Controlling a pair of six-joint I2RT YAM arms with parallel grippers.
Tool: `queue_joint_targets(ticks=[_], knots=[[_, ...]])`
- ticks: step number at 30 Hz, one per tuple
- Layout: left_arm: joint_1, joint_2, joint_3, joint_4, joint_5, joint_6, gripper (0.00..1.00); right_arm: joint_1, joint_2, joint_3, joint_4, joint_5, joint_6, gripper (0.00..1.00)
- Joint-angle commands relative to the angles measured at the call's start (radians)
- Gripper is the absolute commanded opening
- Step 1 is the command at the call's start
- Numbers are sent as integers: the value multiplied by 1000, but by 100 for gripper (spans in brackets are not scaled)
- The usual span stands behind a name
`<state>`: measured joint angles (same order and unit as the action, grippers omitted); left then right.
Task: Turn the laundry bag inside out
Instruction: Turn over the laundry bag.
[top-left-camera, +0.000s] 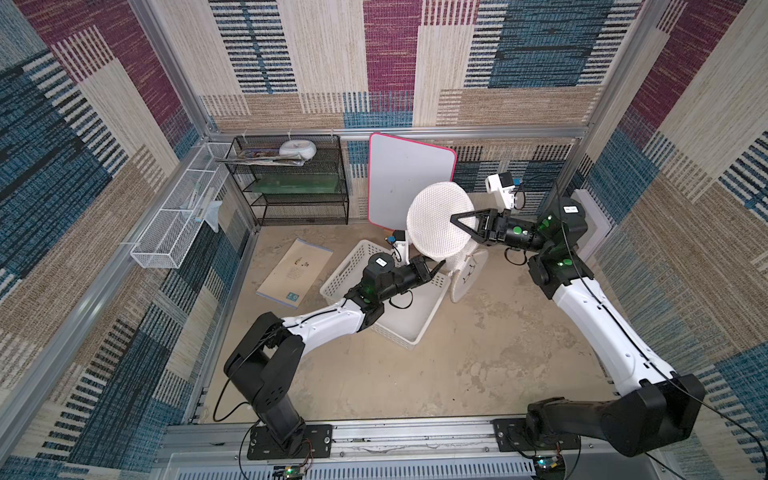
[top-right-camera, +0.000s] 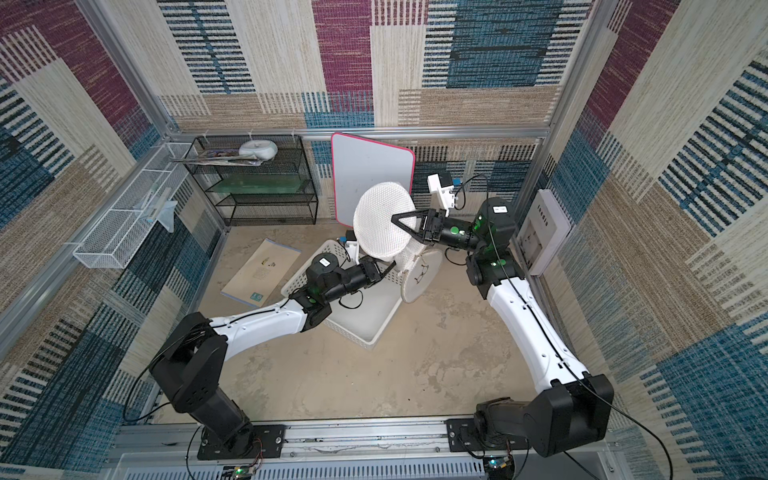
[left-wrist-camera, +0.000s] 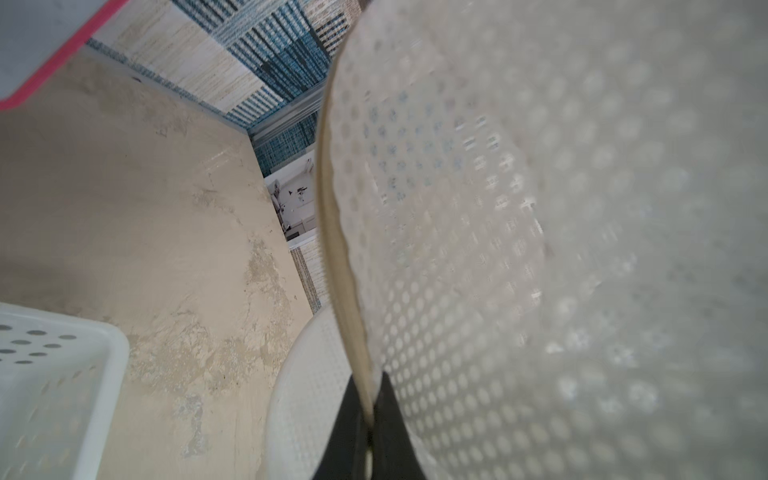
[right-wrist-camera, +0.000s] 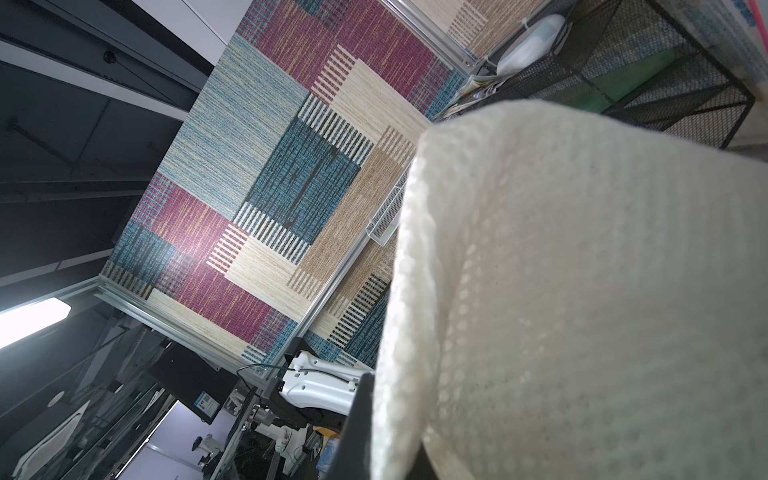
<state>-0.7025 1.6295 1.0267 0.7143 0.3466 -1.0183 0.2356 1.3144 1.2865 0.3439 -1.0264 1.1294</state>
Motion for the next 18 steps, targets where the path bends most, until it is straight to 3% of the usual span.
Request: queue_joint_targets(ticks=[1, 4, 6, 14, 18], knots=[[5, -101, -40, -59, -112, 199, 11, -17, -4, 7, -66, 46, -77, 0], [5, -210, -75, -177, -182, 350, 34, -21, -1, 31, -204, 108, -165, 0], [8, -275, -97, -227, -210, 435, 39, -21, -2, 52, -277, 148, -225, 0], [13, -447, -101, -484, -220, 840, 45, -22, 14, 70, -249, 99, -197, 0], [12, -462, -80, -476, -161, 994, 49, -21, 22, 59, -151, 30, -90, 0]])
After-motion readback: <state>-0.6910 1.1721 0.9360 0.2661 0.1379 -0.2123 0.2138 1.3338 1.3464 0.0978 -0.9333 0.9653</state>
